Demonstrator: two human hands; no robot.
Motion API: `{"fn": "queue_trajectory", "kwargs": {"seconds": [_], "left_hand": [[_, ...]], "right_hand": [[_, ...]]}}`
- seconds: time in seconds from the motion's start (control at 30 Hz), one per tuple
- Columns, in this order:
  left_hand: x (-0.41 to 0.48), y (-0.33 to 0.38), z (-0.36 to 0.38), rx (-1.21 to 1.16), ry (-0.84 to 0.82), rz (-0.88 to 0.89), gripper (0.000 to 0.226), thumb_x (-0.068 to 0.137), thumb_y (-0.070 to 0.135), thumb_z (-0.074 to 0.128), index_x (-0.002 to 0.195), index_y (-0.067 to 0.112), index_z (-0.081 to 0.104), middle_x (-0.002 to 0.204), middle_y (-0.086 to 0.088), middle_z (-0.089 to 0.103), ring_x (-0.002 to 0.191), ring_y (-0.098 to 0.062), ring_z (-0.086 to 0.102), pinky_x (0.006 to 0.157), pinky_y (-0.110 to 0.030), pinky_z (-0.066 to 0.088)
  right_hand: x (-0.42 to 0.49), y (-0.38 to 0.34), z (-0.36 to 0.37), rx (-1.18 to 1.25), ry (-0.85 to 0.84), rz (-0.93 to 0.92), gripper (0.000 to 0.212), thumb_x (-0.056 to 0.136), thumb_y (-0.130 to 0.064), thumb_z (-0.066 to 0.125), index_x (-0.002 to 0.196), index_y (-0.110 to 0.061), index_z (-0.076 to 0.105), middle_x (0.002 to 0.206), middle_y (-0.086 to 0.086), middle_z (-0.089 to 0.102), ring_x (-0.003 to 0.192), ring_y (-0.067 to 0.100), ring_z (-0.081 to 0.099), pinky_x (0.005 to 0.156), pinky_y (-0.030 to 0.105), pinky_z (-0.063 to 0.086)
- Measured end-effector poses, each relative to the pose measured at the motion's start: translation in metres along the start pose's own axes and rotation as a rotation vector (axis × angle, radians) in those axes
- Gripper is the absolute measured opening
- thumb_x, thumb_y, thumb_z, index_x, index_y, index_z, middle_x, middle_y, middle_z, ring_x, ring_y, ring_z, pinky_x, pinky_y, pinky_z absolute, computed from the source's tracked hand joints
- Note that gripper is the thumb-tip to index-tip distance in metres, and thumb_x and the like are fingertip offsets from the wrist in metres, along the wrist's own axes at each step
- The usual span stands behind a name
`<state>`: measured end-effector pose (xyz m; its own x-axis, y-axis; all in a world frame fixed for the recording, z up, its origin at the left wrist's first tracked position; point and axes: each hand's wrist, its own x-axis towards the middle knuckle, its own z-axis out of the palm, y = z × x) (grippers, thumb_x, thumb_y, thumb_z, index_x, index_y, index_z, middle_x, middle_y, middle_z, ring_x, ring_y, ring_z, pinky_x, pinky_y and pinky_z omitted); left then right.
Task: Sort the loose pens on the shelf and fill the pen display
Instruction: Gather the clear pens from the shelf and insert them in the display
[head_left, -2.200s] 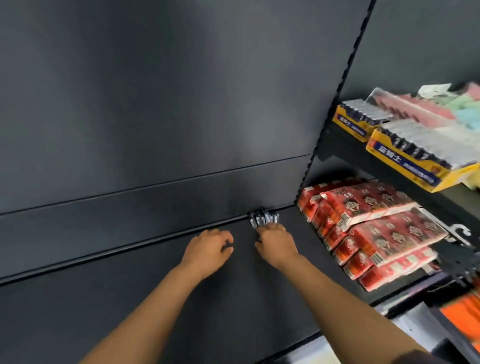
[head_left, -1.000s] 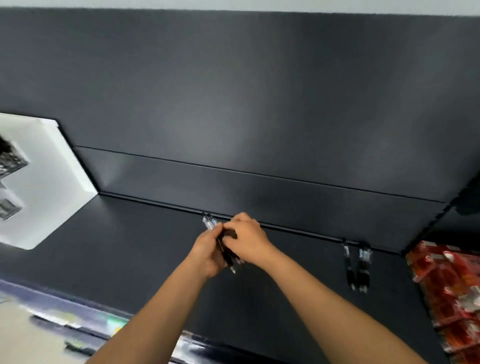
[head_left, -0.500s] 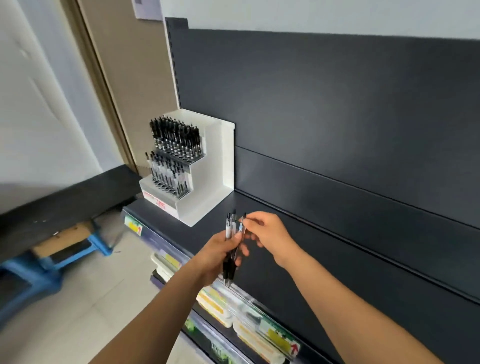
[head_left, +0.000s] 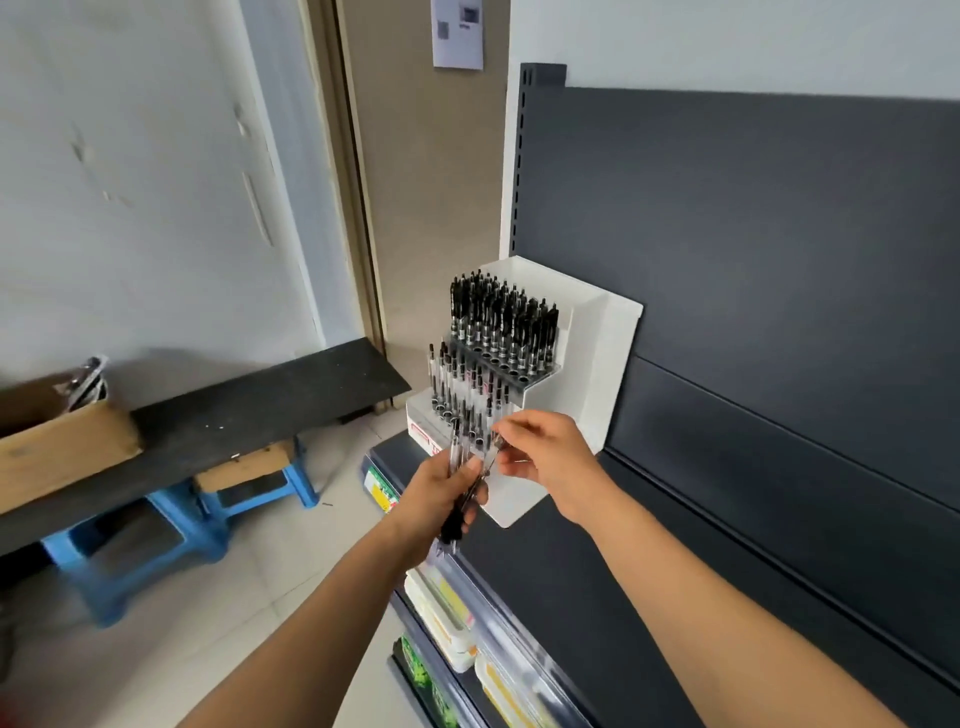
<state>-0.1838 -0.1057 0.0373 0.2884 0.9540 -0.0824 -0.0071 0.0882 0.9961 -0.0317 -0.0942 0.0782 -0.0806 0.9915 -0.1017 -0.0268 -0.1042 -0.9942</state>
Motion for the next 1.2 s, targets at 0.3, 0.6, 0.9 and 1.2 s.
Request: {"fn": "queue_trajectory", "kwargs": {"seconds": [0.3,0.6,0.9,1.2], "left_hand": [[0.079,0.018,-0.047,0.235,0.364,0.164,0.015,0.098,0.016,0.044,0.087,0.008,0.051,0.072,-0.001,0.056,0.064,-0.012,0.051,0.057,-0.017,0.041],[0.137,0.006,-0.075,0.204,0.020,0.248,0.023,0.097,0.025,0.042,0.105,0.012,0.059,0.062,0.003,0.036,0.054,-0.008,0.035,0.052,-0.018,0.034],[0.155,0.004,-0.103,0.147,-0.224,0.187,0.024,0.099,0.021,0.041,0.101,0.006,0.060,0.071,-0.001,0.055,0.050,0.006,0.045,0.061,-0.017,0.038],[0.153,0.004,-0.111,0.096,-0.350,0.169,0.006,0.099,0.021,0.040,0.101,0.017,0.045,0.083,-0.004,0.067,0.054,0.001,0.049,0.056,-0.015,0.040]], "right_hand": [[0.084,-0.022,0.015,-0.580,0.211,-0.417,0.008,0.090,-0.010,0.060,0.087,-0.012,0.067,0.073,-0.002,0.066,0.071,0.018,0.066,0.071,0.032,0.057],[0.111,-0.019,0.030,-1.020,0.350,-0.397,0.015,0.095,-0.021,0.053,0.092,-0.013,0.064,0.079,-0.002,0.064,0.073,0.014,0.058,0.071,0.033,0.049],[0.108,-0.004,0.060,-1.088,0.517,-0.112,0.013,0.093,-0.026,0.057,0.104,-0.020,0.062,0.092,0.000,0.069,0.088,0.019,0.062,0.081,0.038,0.051],[0.110,0.005,0.070,-1.354,0.710,-0.067,0.013,0.090,-0.034,0.059,0.094,-0.026,0.069,0.100,-0.007,0.056,0.099,0.020,0.047,0.082,0.033,0.032]]}}
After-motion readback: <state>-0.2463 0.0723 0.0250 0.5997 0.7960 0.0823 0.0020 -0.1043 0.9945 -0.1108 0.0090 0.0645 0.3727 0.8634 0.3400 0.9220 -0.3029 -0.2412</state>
